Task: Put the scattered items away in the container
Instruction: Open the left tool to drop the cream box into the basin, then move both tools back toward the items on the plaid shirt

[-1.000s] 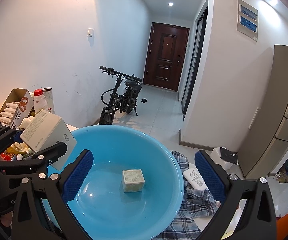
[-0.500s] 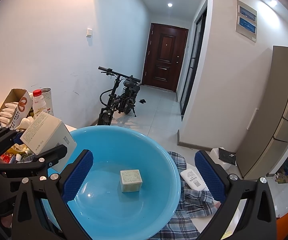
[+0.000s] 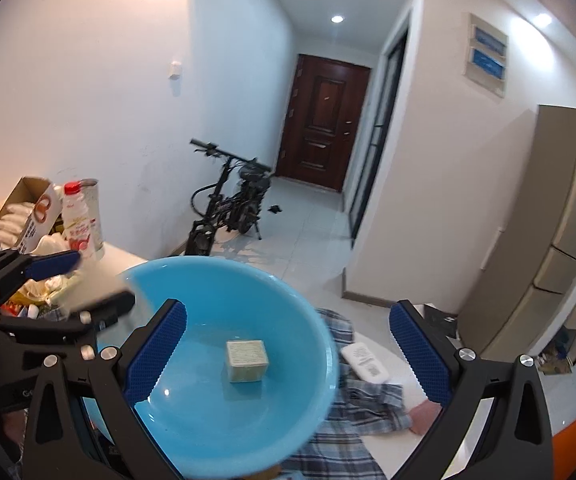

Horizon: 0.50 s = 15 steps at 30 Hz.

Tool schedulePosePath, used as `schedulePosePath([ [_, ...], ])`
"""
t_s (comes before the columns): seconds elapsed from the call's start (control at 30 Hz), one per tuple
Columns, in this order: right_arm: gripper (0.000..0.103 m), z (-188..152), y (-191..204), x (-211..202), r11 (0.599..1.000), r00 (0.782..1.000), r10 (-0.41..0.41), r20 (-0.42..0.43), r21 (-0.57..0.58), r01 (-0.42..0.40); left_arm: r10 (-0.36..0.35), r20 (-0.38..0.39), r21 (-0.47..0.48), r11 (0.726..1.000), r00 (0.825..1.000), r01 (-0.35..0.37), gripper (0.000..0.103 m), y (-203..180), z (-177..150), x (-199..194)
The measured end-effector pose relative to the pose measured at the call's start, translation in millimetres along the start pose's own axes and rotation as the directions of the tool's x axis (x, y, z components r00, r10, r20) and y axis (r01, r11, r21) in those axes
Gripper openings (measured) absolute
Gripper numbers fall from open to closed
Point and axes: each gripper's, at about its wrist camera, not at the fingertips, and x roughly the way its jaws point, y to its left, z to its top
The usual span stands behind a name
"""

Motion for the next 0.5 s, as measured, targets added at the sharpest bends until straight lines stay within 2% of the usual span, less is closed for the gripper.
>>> schedulePosePath([
  [0.13,0.103,-9,-19,-25,0.999,1.0,-0.026,-0.008,0.033,0.026,0.032,-0.004,0.032,0.999,0.999,-0.031,0.103,-5,-1,-1],
  [0.2,0.103,-20,-28,-41,0.998,1.0,-0.017,0.0,0.054,0.017,0.025,-0.004,0.036,0.999,1.0,-0.025,0.103,-6,0,-4],
  [0.37,0.103,-62,-57,-74,0.976,0.993,0.115,0.02,0.185,-0.116,-0.008,0.014,0.046,0.999,1.0,0.007,0.103,-10,1,-18],
  [0.5,0.103,-105,-73,-93,0.954,0.983,0.184,0.007,0.241,-0.18,-0.03,0.027,0.071,0.997,0.999,0.028,0.103,-17,1,-28],
])
